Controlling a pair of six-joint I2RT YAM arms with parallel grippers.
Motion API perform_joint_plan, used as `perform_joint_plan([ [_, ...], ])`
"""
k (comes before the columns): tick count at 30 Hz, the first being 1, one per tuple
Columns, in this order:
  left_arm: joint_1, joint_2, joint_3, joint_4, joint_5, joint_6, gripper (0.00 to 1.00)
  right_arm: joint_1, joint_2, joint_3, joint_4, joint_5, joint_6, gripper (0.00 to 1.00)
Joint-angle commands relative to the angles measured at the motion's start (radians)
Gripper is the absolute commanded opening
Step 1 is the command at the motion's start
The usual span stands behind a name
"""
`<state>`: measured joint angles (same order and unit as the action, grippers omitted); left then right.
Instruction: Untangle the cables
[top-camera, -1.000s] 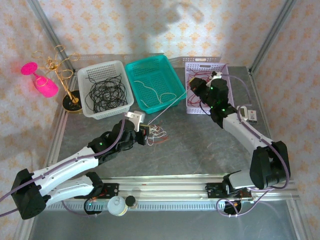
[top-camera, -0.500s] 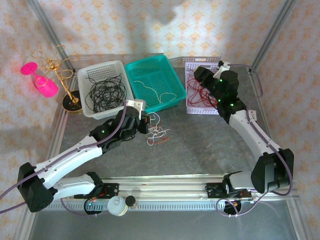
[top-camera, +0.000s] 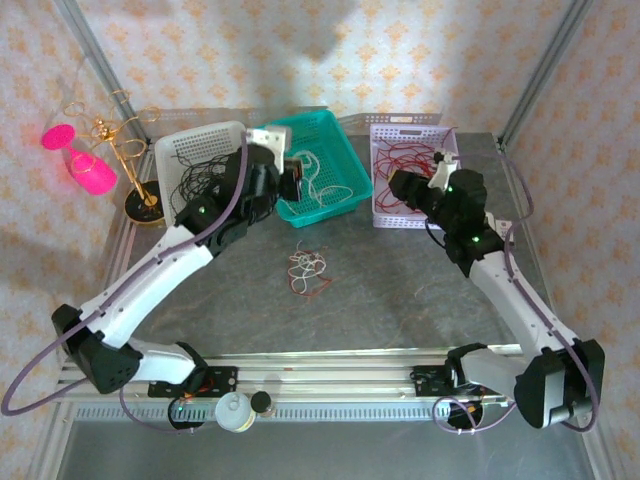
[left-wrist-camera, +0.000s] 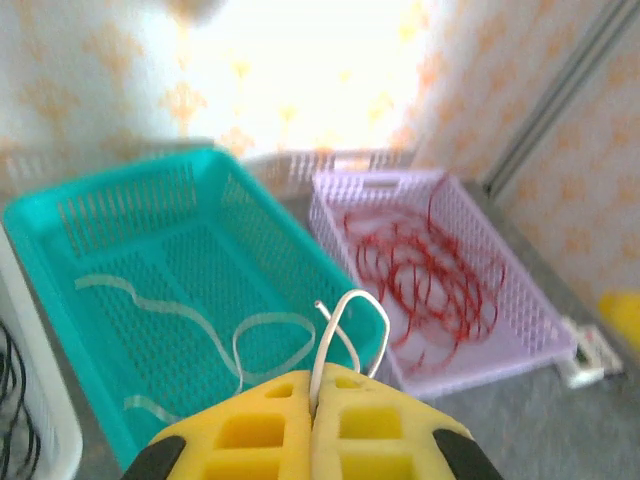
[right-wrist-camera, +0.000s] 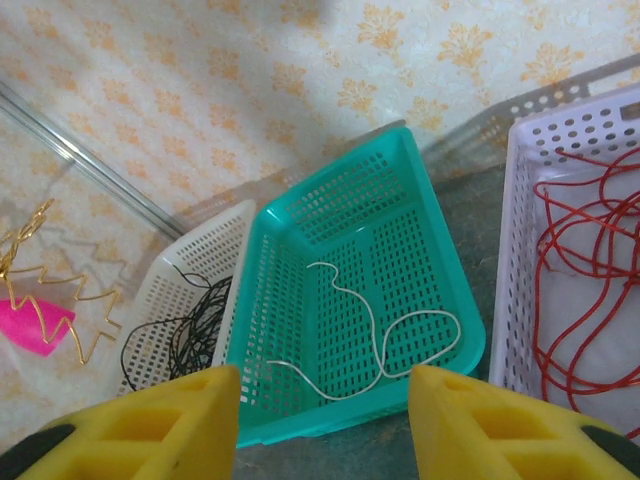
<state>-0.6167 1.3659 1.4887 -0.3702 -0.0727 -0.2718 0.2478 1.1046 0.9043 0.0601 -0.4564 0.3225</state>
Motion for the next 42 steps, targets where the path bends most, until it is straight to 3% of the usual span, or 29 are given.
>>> perform_joint_plan([
  [1, 0.008, 0.057, 0.134, 0.024, -0.029, 0.064, 0.00, -0.001, -0.063, -0.020, -0.039, 0.019, -0.060, 0.49],
  [9, 0.086, 0.259, 0.326, 0.142, -0.107, 0.109, 0.00, -0.001, -0.106, -0.094, -0.061, 0.021, -0.012, 0.49],
  [16, 0.174, 0.562, 0.582, 0.084, -0.056, 0.105, 0.00, -0.001, -0.073, -0.200, -0.039, -0.169, 0.055, 0.49],
  [22, 0.245, 0.798, 0.703, 0.033, 0.008, 0.055, 0.00, 0.000, -0.113, -0.248, -0.049, -0.173, 0.061, 0.49],
  [27, 0.257, 0.873, 0.590, 0.084, 0.060, -0.015, 0.00, 0.000, -0.106, -0.262, -0.048, -0.181, 0.070, 0.50],
  [35, 0.257, 0.838, 0.334, 0.170, 0.095, -0.068, 0.01, 0.055, -0.024, -0.328, 0.017, -0.212, 0.086, 0.50],
  [40, 0.256, 0.715, 0.159, 0.260, 0.099, -0.077, 0.32, 0.154, 0.045, -0.324, 0.057, -0.167, 0.038, 0.50],
  [42, 0.255, 0.662, 0.114, 0.269, 0.100, -0.080, 0.39, 0.191, 0.072, -0.308, 0.057, -0.139, -0.013, 0.50],
])
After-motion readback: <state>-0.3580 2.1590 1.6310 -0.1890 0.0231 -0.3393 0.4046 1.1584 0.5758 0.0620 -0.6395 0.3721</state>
